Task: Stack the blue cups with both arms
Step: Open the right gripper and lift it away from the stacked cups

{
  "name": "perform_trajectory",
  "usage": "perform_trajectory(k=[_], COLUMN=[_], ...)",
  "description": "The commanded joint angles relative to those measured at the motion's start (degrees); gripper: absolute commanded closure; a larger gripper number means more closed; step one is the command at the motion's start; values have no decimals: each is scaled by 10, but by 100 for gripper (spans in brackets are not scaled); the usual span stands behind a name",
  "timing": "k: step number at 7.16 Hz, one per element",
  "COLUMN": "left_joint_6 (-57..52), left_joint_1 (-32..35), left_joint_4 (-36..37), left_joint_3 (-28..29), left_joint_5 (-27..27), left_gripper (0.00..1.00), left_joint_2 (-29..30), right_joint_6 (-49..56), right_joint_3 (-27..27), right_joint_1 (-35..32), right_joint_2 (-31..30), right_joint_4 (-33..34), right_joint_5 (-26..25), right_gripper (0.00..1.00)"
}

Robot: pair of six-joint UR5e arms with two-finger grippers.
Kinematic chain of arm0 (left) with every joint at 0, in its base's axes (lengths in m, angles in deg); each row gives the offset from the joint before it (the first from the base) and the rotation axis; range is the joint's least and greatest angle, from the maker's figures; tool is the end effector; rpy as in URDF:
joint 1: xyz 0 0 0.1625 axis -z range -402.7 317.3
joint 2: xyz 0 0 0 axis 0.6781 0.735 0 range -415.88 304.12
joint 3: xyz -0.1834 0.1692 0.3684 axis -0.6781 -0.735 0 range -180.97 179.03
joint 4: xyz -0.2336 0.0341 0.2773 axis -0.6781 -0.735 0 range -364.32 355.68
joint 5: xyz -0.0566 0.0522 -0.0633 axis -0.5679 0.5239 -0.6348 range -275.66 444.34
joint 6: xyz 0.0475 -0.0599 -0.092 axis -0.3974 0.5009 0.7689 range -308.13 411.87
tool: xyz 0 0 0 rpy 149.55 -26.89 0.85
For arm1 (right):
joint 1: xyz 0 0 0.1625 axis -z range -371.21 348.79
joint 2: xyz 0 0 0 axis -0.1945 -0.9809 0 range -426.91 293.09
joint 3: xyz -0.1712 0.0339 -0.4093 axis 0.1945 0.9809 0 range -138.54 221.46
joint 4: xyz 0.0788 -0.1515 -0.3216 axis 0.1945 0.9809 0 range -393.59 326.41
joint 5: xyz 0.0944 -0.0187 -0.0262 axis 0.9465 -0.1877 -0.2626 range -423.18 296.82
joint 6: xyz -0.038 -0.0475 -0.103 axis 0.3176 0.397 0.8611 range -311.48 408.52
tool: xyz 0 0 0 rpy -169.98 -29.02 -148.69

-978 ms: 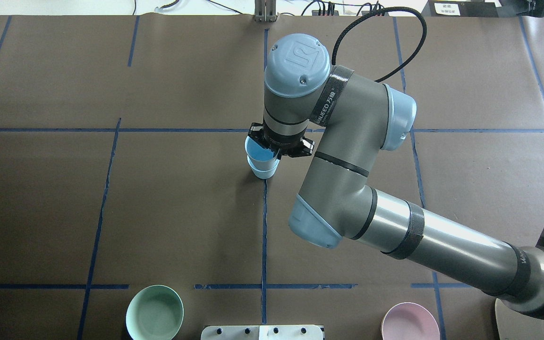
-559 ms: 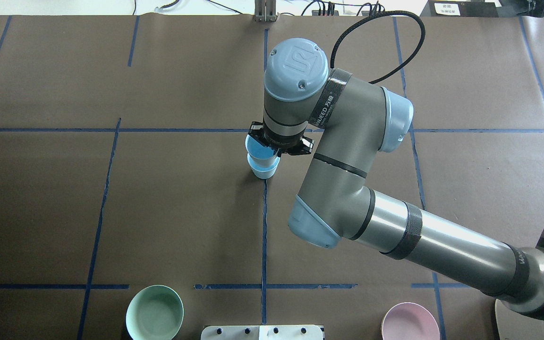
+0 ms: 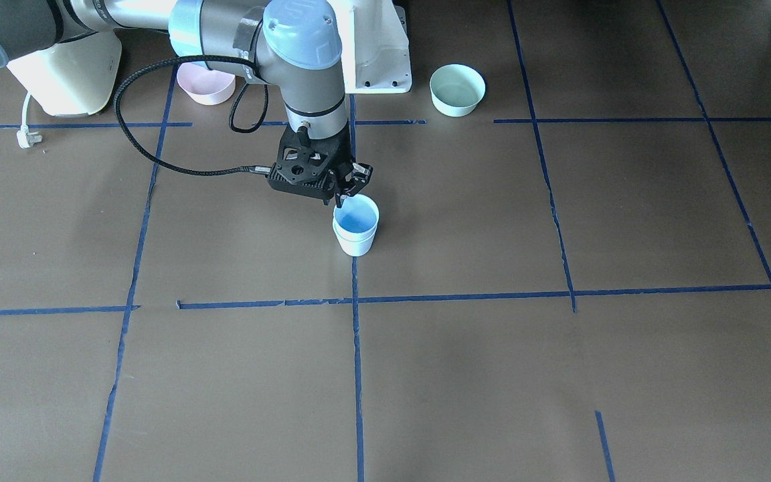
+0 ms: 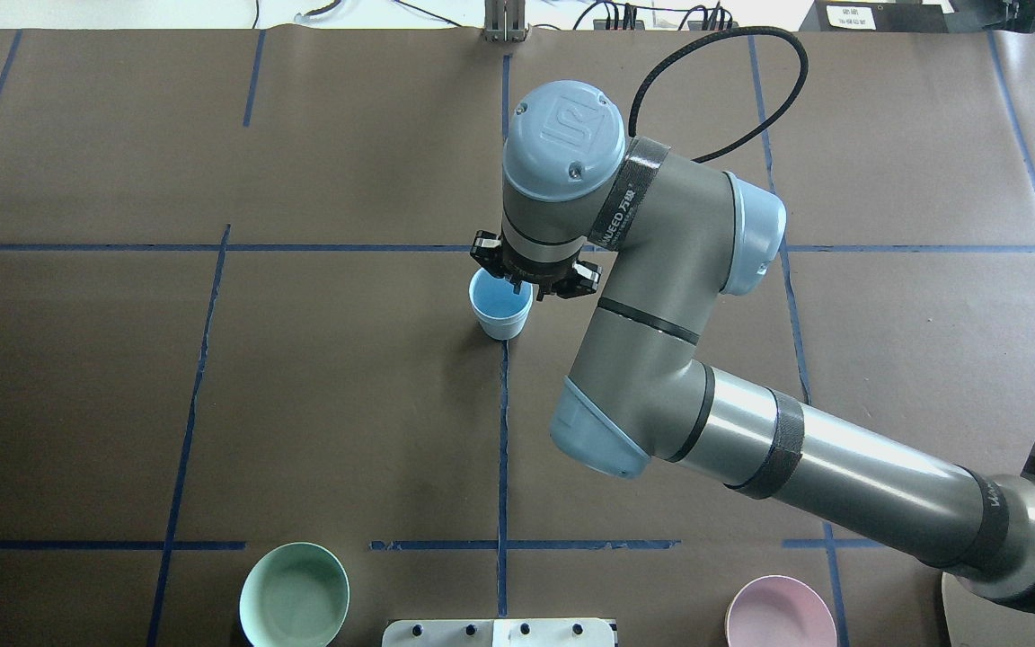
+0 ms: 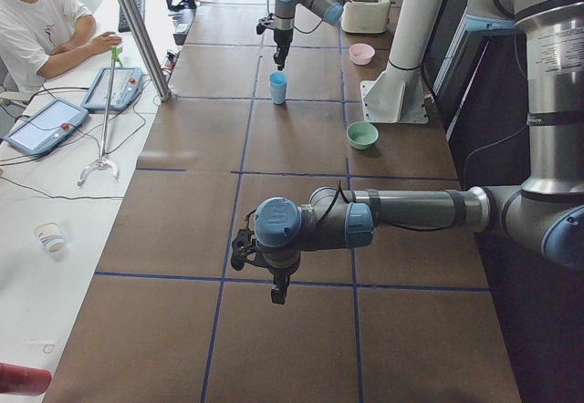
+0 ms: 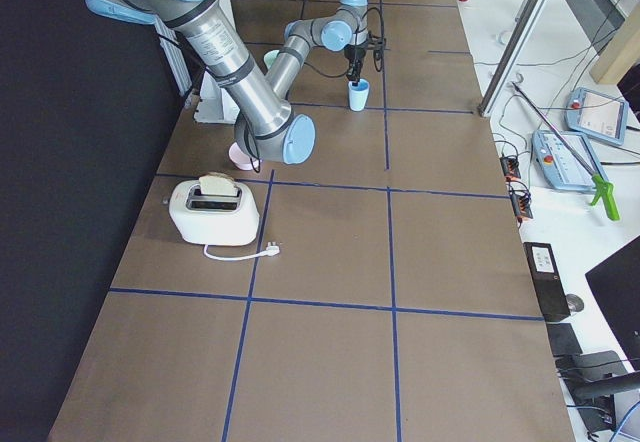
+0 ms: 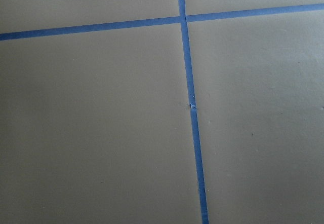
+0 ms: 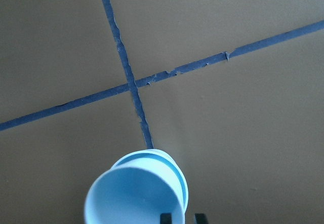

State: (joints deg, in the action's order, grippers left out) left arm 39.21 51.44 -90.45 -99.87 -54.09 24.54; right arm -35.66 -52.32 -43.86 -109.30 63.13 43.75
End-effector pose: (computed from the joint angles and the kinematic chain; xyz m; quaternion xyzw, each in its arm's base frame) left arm -0.0696 -0.3539 0.6923 0.0240 0.4107 0.0515 0.9100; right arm -0.5291 -0.4559 0.2090 -0.0048 -0.3997 0.1578 0.9029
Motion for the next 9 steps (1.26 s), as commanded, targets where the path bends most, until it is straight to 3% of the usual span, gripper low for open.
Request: perform_trajectory(k=[1, 3, 4, 7, 9], left_joint_6=[0, 0, -3, -4, -4], left_joint_1=[0, 0, 0, -2, -2], left_joint_4=[0, 0, 0, 0, 1], left_joint_3=[0, 0, 0, 12, 11], left_joint_5=[0, 1, 2, 1, 8], left_gripper=[0, 0, 0, 0, 0], left_joint_2=[0, 1, 3, 5, 7], right_joint_6=[2, 7, 65, 386, 638], right_joint_3=[0, -6, -9, -73, -96], right_joint_1=[6, -7, -41, -198, -315], right_joint_2=[-4, -6, -29, -204, -336], right_joint_4=[-8, -4, -3, -8, -9], right_joint_5=[-16, 0, 46, 185, 248], right_gripper=[0, 0, 0, 0, 0])
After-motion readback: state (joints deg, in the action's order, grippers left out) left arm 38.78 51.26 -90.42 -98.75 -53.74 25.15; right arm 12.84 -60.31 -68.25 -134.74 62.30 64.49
